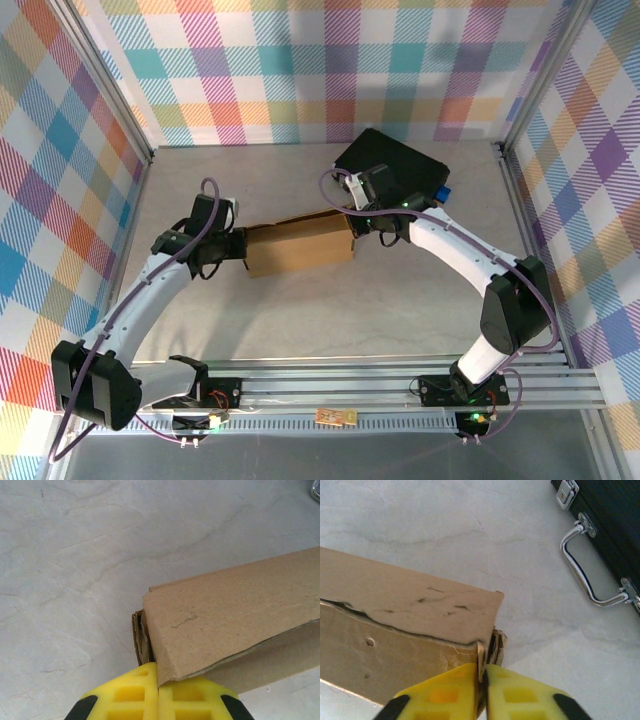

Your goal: Fold the paper box

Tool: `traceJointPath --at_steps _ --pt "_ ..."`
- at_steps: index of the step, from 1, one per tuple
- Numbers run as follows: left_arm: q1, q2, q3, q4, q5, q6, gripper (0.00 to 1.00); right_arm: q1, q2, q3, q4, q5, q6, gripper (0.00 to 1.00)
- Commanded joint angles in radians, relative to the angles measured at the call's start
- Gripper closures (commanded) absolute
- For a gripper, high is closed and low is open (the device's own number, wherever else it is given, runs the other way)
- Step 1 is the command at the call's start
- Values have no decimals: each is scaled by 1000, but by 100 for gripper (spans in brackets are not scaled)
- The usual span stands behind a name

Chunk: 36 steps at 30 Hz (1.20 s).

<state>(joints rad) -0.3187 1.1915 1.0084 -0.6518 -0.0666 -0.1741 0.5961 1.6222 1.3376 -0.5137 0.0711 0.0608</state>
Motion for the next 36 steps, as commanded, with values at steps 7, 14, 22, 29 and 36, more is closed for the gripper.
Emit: traceJointPath --at_steps 7,14,22,29,36 --pt "-14 44 -30 -157 -74 -22 100 14 -12 49 -217 -68 74 65" --pt "-25 57 -15 -164 -93 -27 100 13 -44 54 -231 -112 115 58" --pt "-33 56 -11 -170 -110 -39 100 13 -81 71 -241 -139 144 55" --pt "-41 56 -8 -174 -118 -42 100 13 -105 73 -238 -144 139 54" --pt "-43 56 -4 -178 -119 -35 100 -4 -88 138 -226 -97 119 50"
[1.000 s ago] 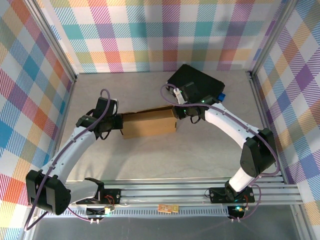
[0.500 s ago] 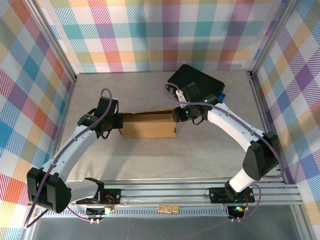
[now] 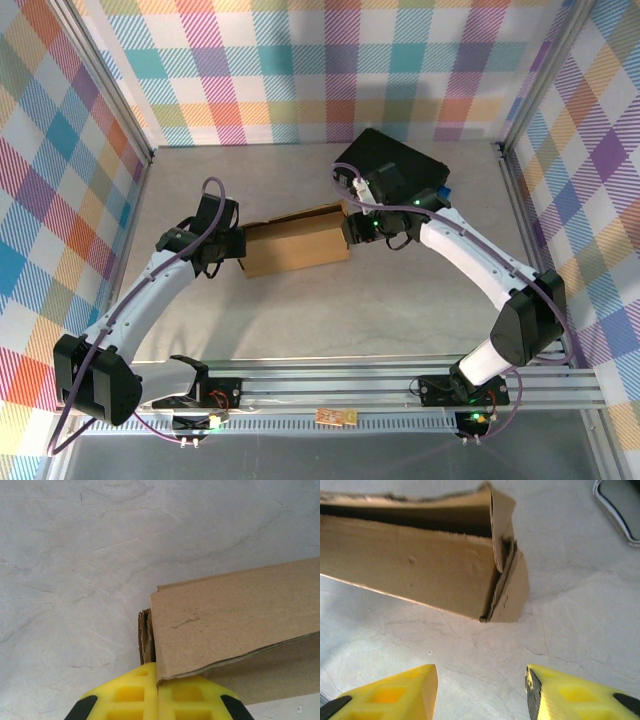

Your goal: Fold the paper box

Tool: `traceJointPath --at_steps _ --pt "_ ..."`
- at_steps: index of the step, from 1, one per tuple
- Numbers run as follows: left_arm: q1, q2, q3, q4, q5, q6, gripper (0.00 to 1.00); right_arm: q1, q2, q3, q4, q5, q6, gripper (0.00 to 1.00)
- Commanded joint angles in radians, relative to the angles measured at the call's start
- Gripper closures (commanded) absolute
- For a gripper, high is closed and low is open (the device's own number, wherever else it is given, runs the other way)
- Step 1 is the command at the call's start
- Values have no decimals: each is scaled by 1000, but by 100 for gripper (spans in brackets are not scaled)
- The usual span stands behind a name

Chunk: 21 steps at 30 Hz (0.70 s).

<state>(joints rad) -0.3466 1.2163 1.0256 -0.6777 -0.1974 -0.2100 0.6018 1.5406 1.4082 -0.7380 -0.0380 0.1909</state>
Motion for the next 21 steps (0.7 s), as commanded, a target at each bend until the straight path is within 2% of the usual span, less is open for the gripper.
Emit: traceJointPath --at_steps 1,6,12,16,18,20,21 --pt "-15 31 -21 -152 10 1 100 -20 6 86 -3 6 -14 51" --pt "-19 31 -18 -154 7 1 100 -83 83 223 -43 -67 70 51" --pt "-24 37 -12 -152 -4 -3 100 -111 211 404 -206 -153 466 46" --pt "-26 40 -10 -152 -7 -6 100 -132 222 389 -184 -257 755 32" --pt "-28 42 -7 -152 -10 -6 100 -143 192 317 -110 -338 931 27" --pt "-29 43 -4 -152 -12 -6 100 -143 157 254 -51 -362 1064 17" --pt "-29 43 -3 -151 -14 -8 100 -144 144 224 -21 -381 1127 15"
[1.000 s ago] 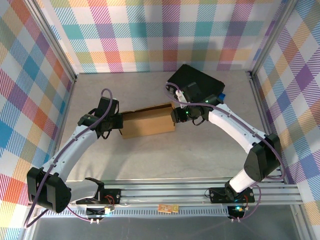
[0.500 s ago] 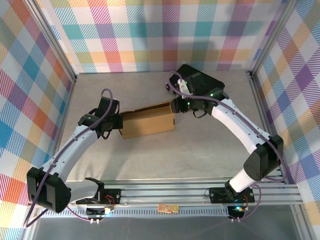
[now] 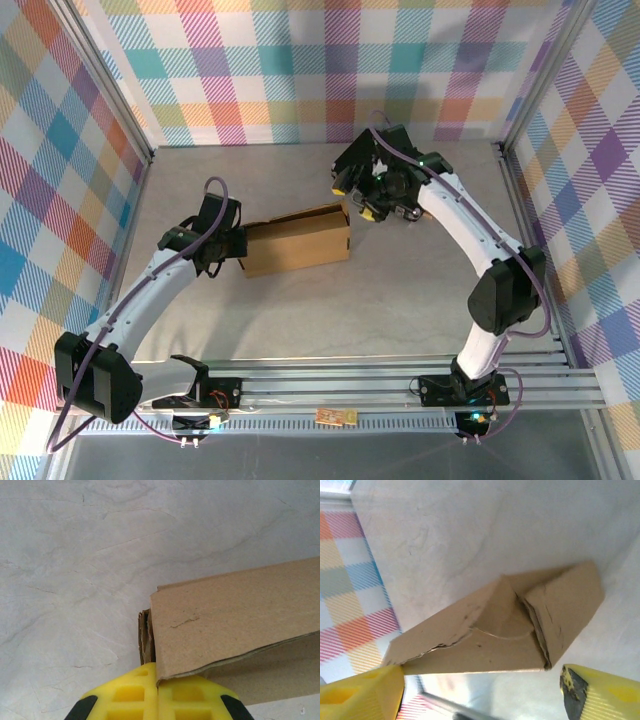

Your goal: Fold the paper box

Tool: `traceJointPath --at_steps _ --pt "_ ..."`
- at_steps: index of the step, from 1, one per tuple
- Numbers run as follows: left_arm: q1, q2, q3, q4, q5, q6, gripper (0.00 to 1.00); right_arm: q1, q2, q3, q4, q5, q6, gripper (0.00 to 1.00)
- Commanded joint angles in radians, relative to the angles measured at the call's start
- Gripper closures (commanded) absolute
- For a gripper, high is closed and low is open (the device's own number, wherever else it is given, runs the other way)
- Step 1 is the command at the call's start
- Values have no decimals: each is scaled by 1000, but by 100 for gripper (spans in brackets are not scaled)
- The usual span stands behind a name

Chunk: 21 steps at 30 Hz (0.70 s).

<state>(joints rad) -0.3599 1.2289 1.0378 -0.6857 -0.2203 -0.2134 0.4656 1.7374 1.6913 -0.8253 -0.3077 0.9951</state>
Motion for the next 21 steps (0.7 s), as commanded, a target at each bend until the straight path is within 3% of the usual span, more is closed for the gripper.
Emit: traceJointPath --at_steps 1,5,15,21 --pt "-16 30 -16 -144 9 -4 100 -8 -61 -82 91 -125 367 13" --pt "-16 32 -15 -143 10 -3 100 -14 -66 -145 168 -152 477 0" --pt "-19 27 -15 -144 5 -3 100 -41 -10 -207 331 -248 638 0" --pt "-19 29 -10 -144 3 -3 100 -41 19 -225 335 -260 633 4"
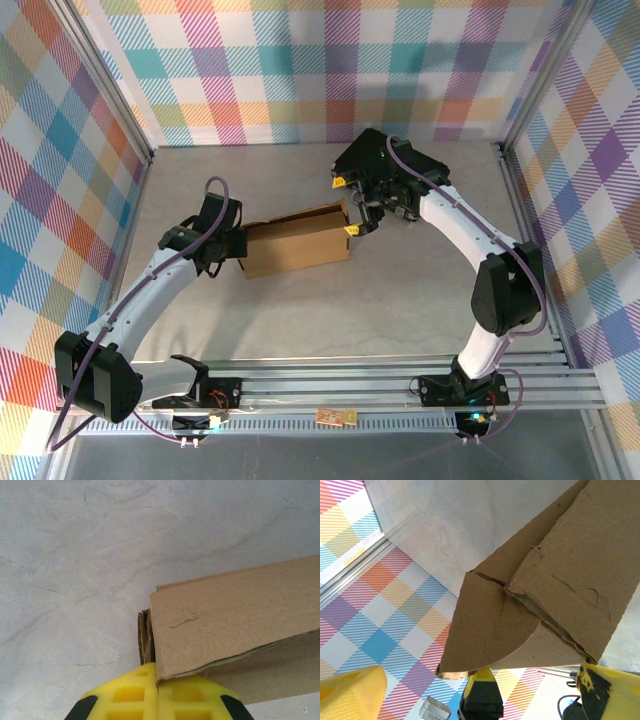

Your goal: Fold the paper box

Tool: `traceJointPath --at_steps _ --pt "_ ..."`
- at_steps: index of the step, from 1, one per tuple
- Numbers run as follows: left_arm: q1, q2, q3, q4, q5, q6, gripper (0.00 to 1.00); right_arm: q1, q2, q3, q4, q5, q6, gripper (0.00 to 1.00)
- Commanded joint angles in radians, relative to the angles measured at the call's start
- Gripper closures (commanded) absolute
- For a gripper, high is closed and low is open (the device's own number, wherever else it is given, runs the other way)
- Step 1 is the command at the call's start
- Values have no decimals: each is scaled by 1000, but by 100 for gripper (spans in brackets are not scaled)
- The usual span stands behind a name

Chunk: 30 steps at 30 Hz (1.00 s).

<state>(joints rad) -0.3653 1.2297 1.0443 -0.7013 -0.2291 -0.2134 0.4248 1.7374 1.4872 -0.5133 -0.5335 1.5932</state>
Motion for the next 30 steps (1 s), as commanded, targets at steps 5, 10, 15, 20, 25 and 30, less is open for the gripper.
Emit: traceJointPath --at_steps 5,10,15,20,25,30 --pt "-15 30 -14 -128 8 -3 100 -1 18 -45 15 -40 27 10" --pt "-15 33 -10 -130 6 -3 100 -6 -12 -87 22 -56 30 12" --pt "-17 35 -6 -130 1 -3 100 -25 -55 -90 -4 -63 16 9" --pt "-17 40 -1 -130 2 -1 100 -43 -71 -75 -49 -103 3 4" --pt "-18 42 2 -130 3 0 100 -43 -86 -104 -33 -127 22 2" --pt "-19 40 -1 -130 3 0 100 -43 -33 -70 -10 -125 24 0"
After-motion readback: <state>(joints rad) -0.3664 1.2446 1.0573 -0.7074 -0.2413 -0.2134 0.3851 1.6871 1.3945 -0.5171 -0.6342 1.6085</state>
